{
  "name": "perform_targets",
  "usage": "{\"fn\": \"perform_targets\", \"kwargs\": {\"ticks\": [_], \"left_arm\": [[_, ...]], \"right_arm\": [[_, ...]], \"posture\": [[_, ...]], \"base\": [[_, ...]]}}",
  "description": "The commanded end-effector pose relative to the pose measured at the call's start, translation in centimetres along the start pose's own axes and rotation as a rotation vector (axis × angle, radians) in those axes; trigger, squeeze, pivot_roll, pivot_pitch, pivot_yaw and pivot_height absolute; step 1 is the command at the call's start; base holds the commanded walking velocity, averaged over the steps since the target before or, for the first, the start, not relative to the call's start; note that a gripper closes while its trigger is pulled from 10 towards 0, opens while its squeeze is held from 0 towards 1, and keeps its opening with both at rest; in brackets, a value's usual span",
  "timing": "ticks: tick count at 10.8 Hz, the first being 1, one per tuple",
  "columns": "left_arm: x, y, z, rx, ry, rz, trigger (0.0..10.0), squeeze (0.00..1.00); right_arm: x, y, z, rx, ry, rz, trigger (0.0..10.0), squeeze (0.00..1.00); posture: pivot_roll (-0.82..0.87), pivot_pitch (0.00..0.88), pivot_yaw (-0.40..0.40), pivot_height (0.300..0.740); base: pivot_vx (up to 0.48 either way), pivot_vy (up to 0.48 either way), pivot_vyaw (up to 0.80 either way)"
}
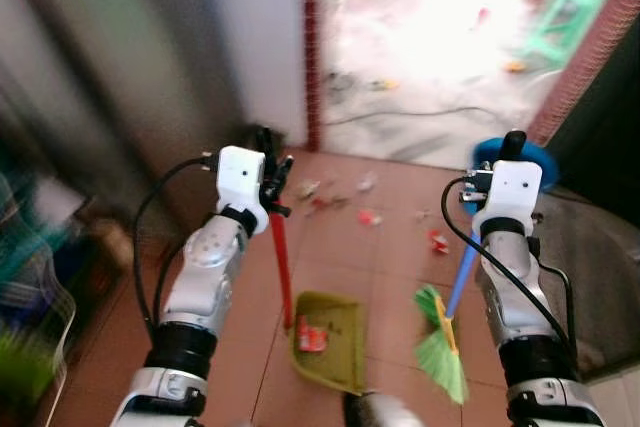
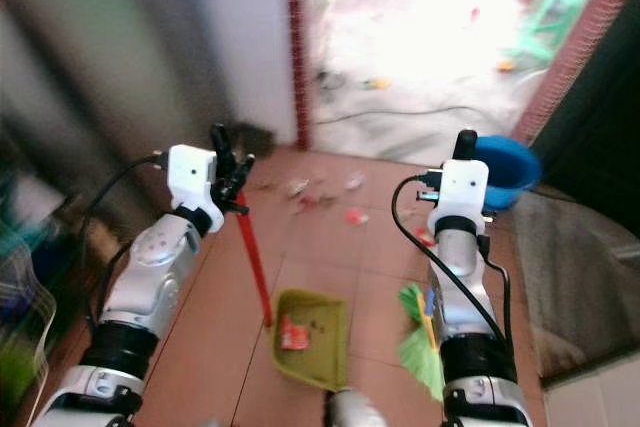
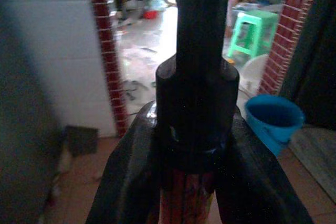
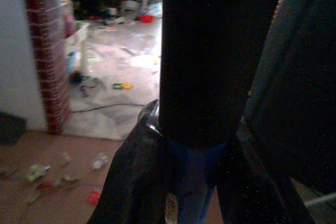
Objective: Sweep floor
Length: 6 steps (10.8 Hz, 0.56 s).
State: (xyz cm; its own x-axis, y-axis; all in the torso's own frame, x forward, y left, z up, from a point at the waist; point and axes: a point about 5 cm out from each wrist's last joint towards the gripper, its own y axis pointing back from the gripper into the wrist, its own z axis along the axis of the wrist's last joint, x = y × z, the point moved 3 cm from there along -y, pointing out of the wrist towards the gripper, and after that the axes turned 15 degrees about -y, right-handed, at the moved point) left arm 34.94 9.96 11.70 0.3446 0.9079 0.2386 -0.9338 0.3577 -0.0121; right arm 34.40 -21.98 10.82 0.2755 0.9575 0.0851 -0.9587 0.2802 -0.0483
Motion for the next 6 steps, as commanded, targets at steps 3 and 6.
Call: {"fn": "perform_targets", "kwargs": {"ticks": [3,6], "left_arm": [[0.01,-0.6,1.94,-0.075,0.004,-0.006,10.0,0.0],[0.01,-0.62,1.93,-0.074,0.005,-0.003,10.0,0.0]], "right_arm": [[0.02,-0.19,-0.04,0.002,0.021,-0.021,10.0,0.0],[-0.12,-0.34,0.31,-0.009,0.019,-0.028,10.0,0.0]], "posture": [[-0.08,0.0,0.044,0.74],[-0.09,0.0,0.045,0.74]], "base": [[0.276,0.16,-0.8],[0.27,0.08,-0.8]]}}
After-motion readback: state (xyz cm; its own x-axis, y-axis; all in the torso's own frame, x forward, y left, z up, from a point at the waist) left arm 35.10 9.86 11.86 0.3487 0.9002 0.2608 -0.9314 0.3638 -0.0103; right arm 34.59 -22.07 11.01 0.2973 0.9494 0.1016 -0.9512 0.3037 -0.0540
